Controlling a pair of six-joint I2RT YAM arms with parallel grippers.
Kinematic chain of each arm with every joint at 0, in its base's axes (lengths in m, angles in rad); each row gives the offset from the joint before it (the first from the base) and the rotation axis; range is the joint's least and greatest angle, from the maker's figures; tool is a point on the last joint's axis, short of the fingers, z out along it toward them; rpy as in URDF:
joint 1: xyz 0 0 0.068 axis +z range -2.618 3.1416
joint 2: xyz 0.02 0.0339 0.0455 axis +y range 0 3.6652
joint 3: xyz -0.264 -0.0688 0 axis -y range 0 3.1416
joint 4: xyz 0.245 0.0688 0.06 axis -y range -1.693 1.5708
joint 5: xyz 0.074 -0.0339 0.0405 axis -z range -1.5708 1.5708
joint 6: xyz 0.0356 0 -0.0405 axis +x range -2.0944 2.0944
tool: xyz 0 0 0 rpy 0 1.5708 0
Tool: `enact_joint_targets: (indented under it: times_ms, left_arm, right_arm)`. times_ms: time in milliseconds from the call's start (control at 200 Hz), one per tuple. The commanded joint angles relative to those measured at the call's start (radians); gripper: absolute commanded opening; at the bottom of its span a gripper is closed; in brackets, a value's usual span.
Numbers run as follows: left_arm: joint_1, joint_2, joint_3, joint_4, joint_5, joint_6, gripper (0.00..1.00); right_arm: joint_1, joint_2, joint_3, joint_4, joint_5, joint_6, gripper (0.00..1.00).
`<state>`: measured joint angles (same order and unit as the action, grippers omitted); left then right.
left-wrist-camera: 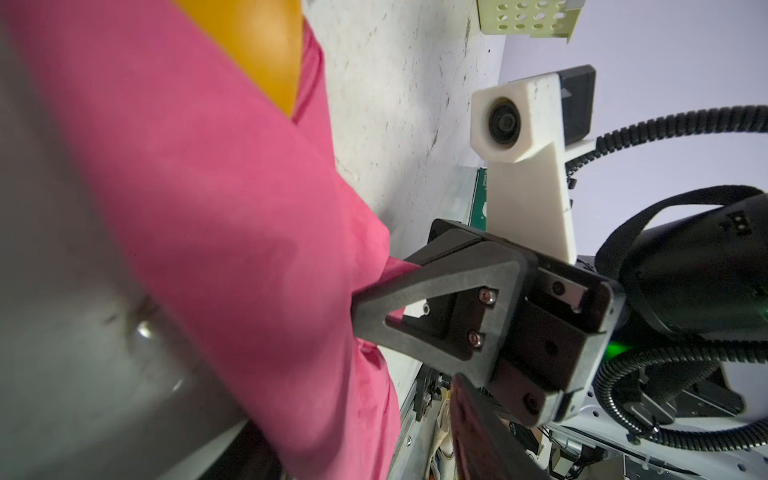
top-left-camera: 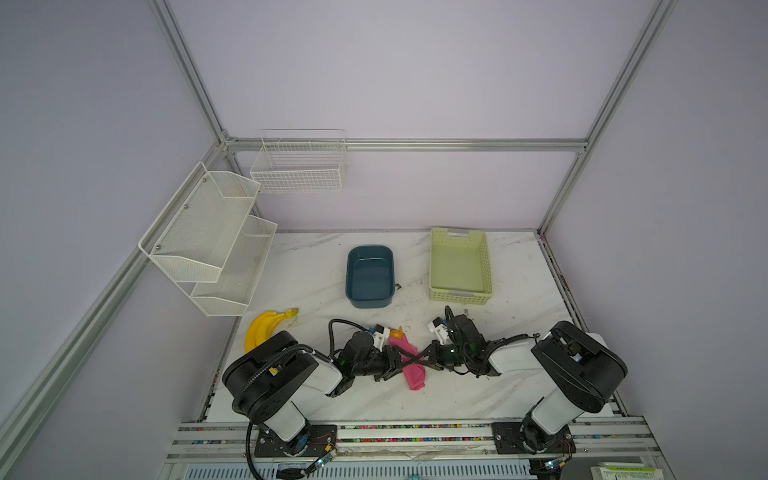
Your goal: Place the utensils on the paper napkin and roll it up
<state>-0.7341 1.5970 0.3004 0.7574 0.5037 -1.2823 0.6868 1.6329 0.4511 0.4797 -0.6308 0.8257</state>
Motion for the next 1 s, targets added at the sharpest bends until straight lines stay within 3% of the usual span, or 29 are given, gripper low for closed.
enact_joint_targets:
  times_ms: [0, 210, 490, 995]
  left_arm:
    - [0.005, 0.014, 0.045, -0.203, -0.055, 0.072, 0.58]
    - [0.026, 0.026, 0.115, -0.314, -0.067, 0.156, 0.58]
    - [0.050, 0.085, 0.145, -0.214, -0.011, 0.154, 0.57]
    - [0.050, 0.083, 0.148, -0.321, -0.065, 0.205, 0.41]
  right_arm:
    - [-0.003, 0.053, -0.045, -0.150, 0.093, 0.005, 0.00]
    - [-0.003, 0.051, -0.039, -0.164, 0.090, -0.001, 0.00]
    - [-0.003, 0.041, -0.036, -0.176, 0.094, 0.000, 0.00]
    - [-0.003, 0.039, -0.037, -0.176, 0.096, 0.004, 0.00]
